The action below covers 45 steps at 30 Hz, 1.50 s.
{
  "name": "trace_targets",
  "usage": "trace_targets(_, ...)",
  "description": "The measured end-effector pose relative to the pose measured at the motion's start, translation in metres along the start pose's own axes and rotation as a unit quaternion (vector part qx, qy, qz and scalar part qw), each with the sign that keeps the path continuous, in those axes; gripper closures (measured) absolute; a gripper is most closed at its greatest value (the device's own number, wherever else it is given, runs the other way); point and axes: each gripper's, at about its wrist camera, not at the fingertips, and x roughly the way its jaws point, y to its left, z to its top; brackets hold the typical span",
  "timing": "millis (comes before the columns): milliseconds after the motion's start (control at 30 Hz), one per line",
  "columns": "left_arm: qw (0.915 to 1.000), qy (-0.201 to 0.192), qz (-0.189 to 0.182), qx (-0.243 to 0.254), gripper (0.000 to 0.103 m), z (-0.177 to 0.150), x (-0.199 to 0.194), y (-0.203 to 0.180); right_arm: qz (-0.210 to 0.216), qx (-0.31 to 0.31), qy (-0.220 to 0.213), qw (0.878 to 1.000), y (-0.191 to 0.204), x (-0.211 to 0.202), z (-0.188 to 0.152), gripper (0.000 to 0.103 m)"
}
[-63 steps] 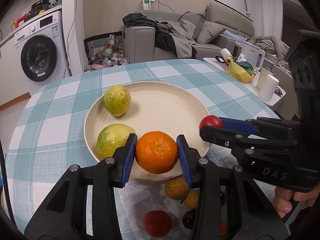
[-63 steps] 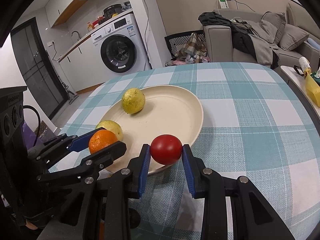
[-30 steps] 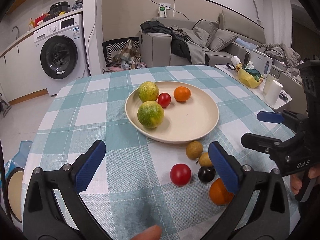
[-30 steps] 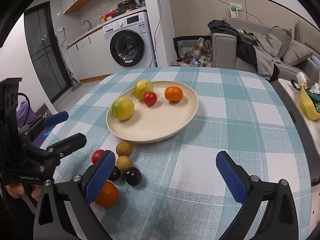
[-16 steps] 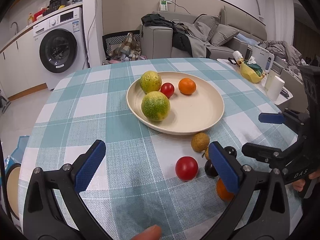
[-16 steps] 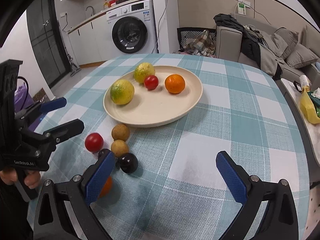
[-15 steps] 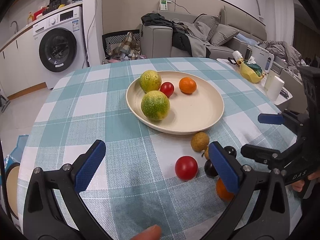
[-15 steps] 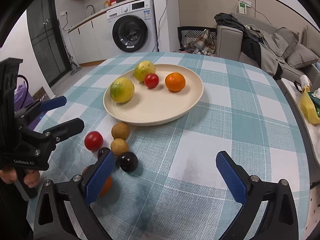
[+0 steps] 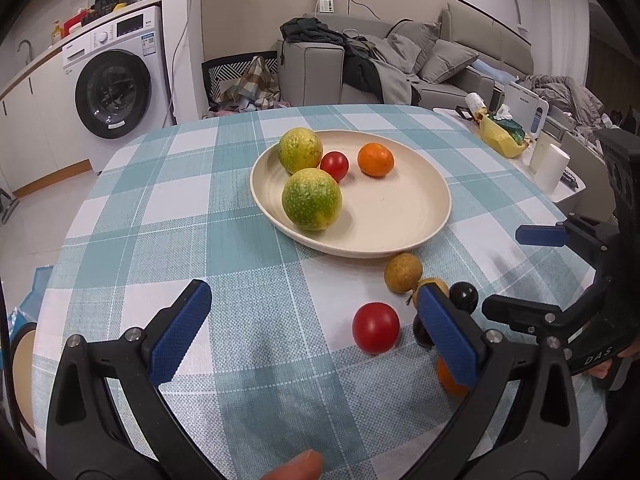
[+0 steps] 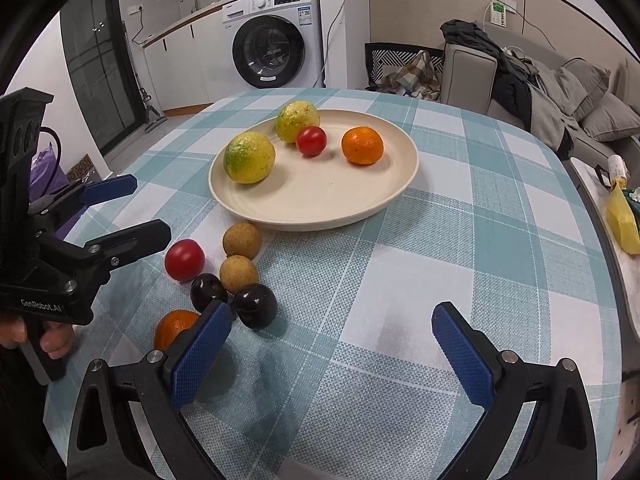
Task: Organize fruits
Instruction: 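Pull both open grippers back from the plate toward the loose fruit, then close the left gripper on the red tomato while the right grasps a dark plum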
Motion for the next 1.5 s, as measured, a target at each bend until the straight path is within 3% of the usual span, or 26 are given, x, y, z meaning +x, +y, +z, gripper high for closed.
trace_targets(700,0.9996,0.028,0.001,-0.003,0.001,-0.007,0.013,0.002,0.015,-0.007,0.013,1.000,0.006,0.013,-0.001,0.003)
trace_targets(833,0.9994,0.035,-0.001,0.000,0.001,-0.008,0.015,-0.001,0.025,0.000,0.015,1.000,0.004,0.015,0.001,0.015)
trace_targets(1167,0.9986,0.051,-0.012,0.000,0.001,-0.011,0.019,-0.003,0.063,0.023,0.014,0.998,0.000,0.019,0.003,0.031)
trace_targets(1500,0.9961,0.070,-0.053,0.006,0.034,-0.013,0.024,-0.007,0.093,0.030,0.010,0.995,0.002,0.015,0.002,0.050)
